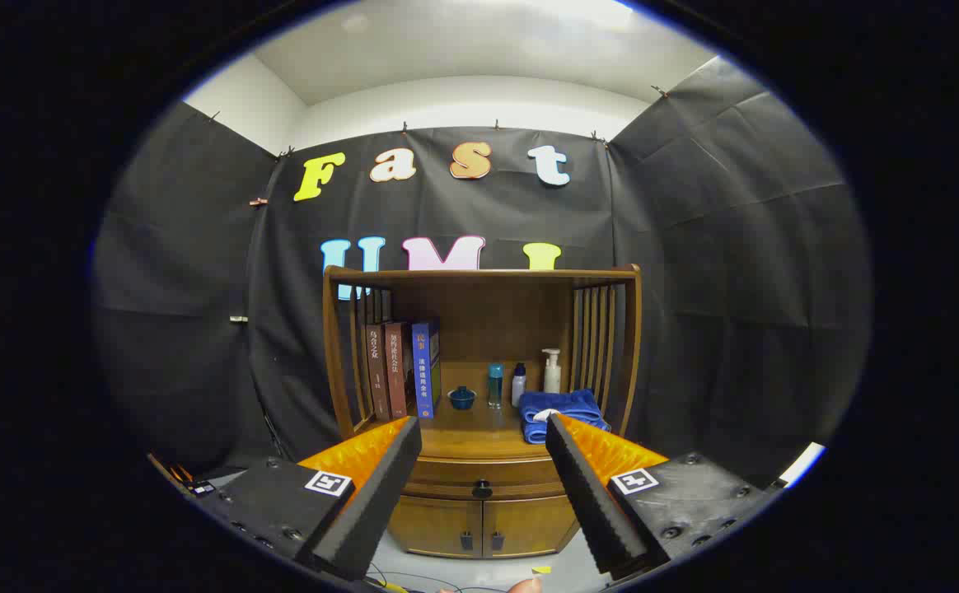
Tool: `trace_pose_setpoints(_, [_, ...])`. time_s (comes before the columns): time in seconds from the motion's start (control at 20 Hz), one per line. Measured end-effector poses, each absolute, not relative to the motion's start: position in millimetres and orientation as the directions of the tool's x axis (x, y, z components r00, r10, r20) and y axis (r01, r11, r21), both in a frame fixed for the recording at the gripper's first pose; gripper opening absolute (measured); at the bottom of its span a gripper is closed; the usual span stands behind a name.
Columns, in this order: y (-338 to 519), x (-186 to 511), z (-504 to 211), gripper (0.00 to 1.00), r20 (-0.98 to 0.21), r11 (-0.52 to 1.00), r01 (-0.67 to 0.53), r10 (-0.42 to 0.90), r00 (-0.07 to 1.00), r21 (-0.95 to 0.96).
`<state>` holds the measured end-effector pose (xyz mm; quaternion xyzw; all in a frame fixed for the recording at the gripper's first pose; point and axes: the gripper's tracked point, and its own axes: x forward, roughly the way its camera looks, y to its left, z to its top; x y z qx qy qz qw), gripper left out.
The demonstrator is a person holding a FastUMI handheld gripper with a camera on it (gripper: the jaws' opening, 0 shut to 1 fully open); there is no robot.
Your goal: Pull open the drawer, take out the items inside it, and place them on the countertop above the cabinet.
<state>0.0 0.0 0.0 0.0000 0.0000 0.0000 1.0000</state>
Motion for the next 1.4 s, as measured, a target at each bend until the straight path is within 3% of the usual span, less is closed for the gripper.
trace_pose_setpoints(1.05, [2.6, 7.0, 2.7, 0.98, 0.011, 0.999, -0.034, 0.034, 0.999, -0.008])
trace_pose_setpoints(1.4, [6.9, 39.4, 2.4, 0.98, 0.034, 0.999, -0.044, 0.043, 0.998, 0.005])
